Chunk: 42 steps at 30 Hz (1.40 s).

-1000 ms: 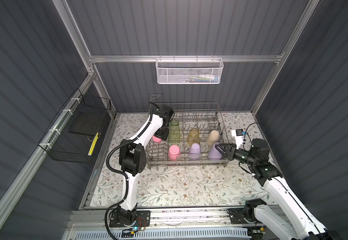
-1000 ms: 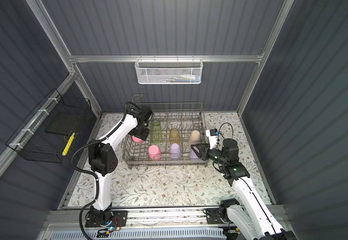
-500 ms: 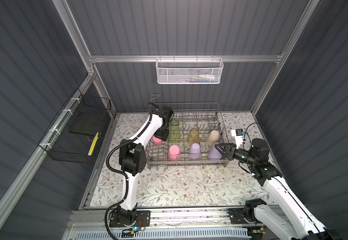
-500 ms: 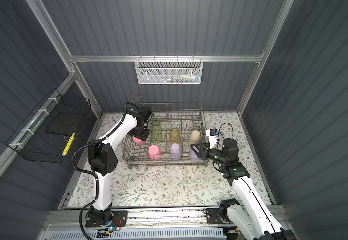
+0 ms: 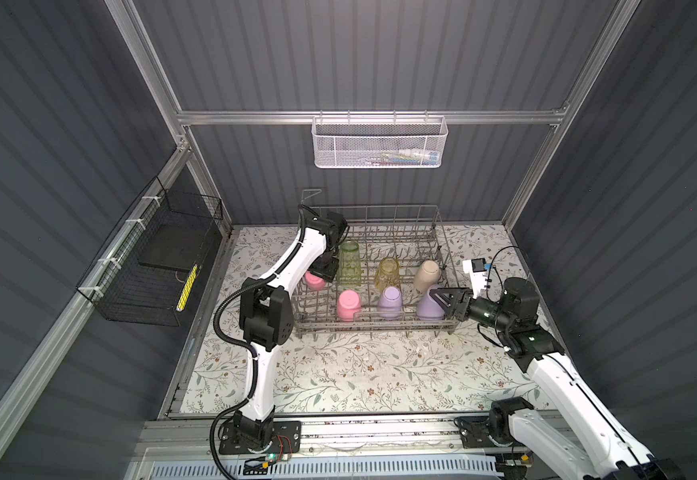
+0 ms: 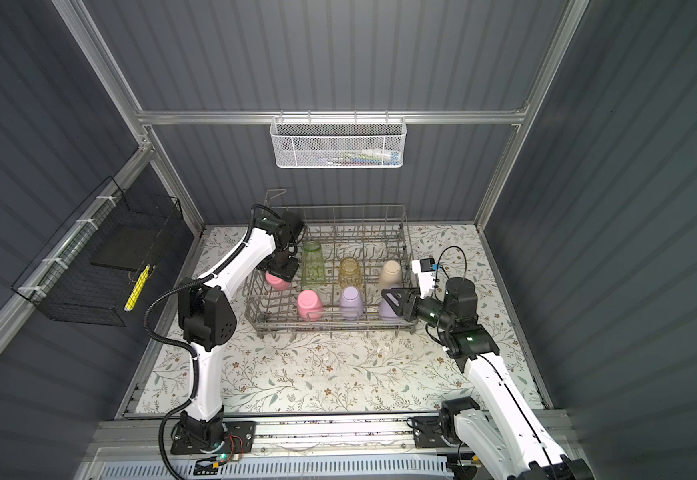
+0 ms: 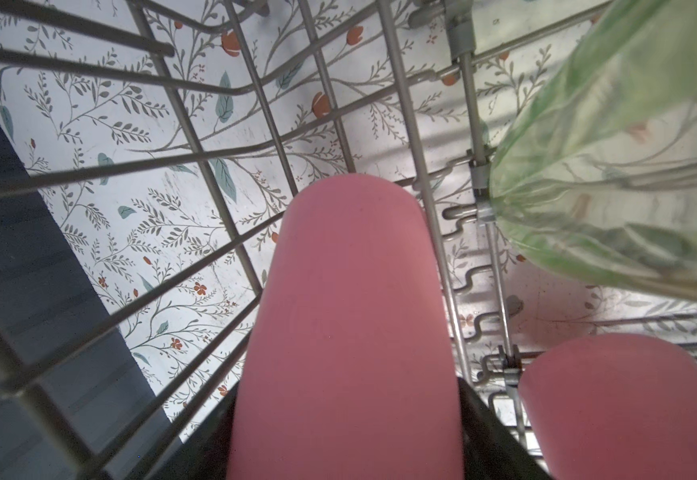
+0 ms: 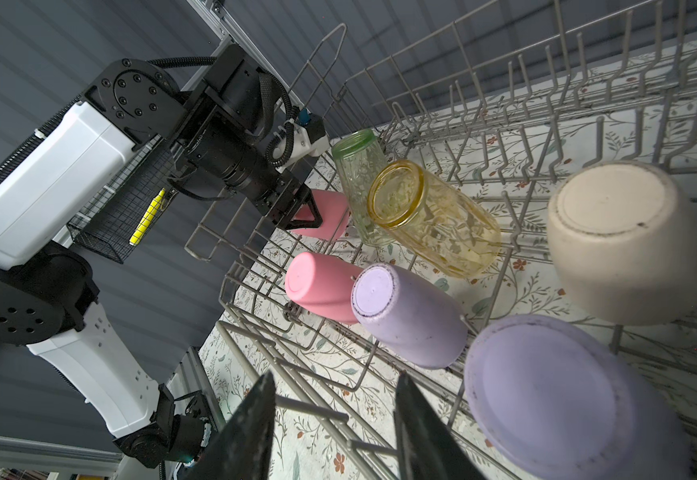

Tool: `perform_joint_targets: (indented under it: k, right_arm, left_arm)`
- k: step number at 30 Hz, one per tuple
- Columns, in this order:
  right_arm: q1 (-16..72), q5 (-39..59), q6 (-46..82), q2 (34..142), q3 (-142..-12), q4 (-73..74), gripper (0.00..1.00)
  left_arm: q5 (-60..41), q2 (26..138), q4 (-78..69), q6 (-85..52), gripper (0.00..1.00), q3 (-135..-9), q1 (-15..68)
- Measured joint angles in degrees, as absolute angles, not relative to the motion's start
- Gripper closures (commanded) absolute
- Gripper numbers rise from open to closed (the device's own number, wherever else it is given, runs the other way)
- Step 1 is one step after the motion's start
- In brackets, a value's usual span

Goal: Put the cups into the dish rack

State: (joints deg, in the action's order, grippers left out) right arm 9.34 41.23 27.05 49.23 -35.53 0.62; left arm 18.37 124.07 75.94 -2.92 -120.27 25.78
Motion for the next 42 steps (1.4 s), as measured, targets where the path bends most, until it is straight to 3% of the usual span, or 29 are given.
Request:
perform_joint_targets:
  k: [8, 19, 42]
  right_arm:
    - [9.3, 41.6, 27.5, 49.2, -35.1, 0.8, 0.52]
    - [9.3, 42.0, 28.1, 49.3, -35.1, 0.9, 0.52]
    - [9.4, 42.5, 28.5, 50.4, -35.1, 2.5, 0.52]
  left_arm:
    - [18.7, 125.4, 76.3, -2.1, 0.36, -122.1, 25.8]
    - [18.2, 125.6, 74.5, -1.6, 0.14, -122.3, 26.0]
    - [18.2, 123.1, 68.6, -2.3, 0.17, -119.1, 26.5]
